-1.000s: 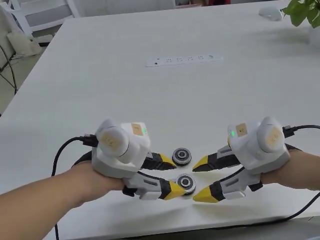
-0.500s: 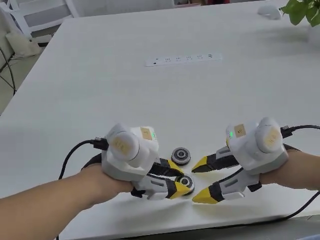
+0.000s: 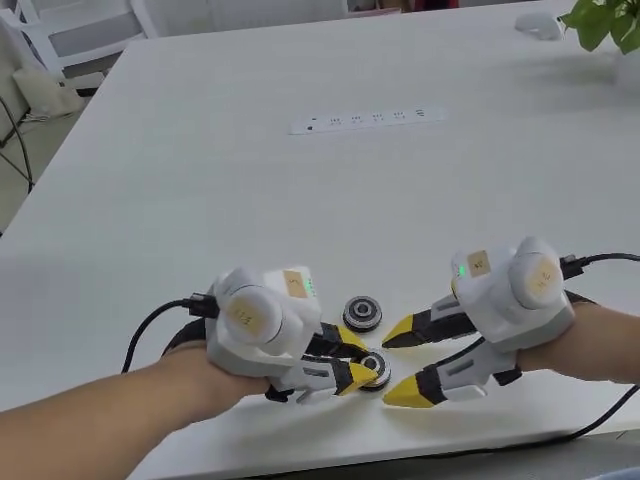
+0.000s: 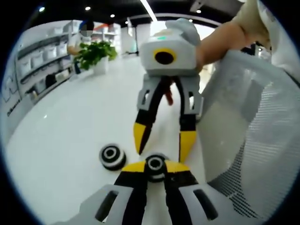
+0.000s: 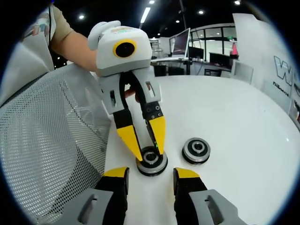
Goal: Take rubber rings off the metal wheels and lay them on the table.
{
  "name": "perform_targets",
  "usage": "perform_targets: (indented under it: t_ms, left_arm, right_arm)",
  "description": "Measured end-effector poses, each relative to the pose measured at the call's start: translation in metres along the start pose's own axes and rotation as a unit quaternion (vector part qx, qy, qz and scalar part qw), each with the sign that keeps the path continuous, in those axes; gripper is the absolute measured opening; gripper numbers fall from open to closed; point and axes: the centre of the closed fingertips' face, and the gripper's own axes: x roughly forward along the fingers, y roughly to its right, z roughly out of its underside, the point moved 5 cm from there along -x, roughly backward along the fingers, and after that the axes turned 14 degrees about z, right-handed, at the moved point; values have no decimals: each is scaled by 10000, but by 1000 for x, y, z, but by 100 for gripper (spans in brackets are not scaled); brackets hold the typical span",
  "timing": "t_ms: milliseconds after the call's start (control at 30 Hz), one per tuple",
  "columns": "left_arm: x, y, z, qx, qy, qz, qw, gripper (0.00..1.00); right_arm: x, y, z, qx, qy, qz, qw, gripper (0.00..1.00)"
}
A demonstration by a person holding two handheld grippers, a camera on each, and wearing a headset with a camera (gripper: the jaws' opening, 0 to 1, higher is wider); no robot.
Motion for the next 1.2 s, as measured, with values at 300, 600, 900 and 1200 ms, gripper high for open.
perform_targets:
  t_ms: [300, 600, 900, 1200]
  left_arm:
    - [1, 1, 1, 84, -20, -70, 9999, 14]
    - [1, 1, 2, 113, -6, -130, 9999, 14]
    - [0, 1, 3, 101, 53, -179, 9998, 13]
    - [0, 2, 4, 102, 83, -227, 9997, 13]
  right_arm:
    - [6, -1, -4, 307, 134, 13, 9994, 32]
    - [12, -2, -7, 258, 180, 115, 9994, 28]
    - [8, -2, -3, 270, 142, 113, 9995, 25]
    - [3, -2, -2, 169, 111, 130, 9997, 23]
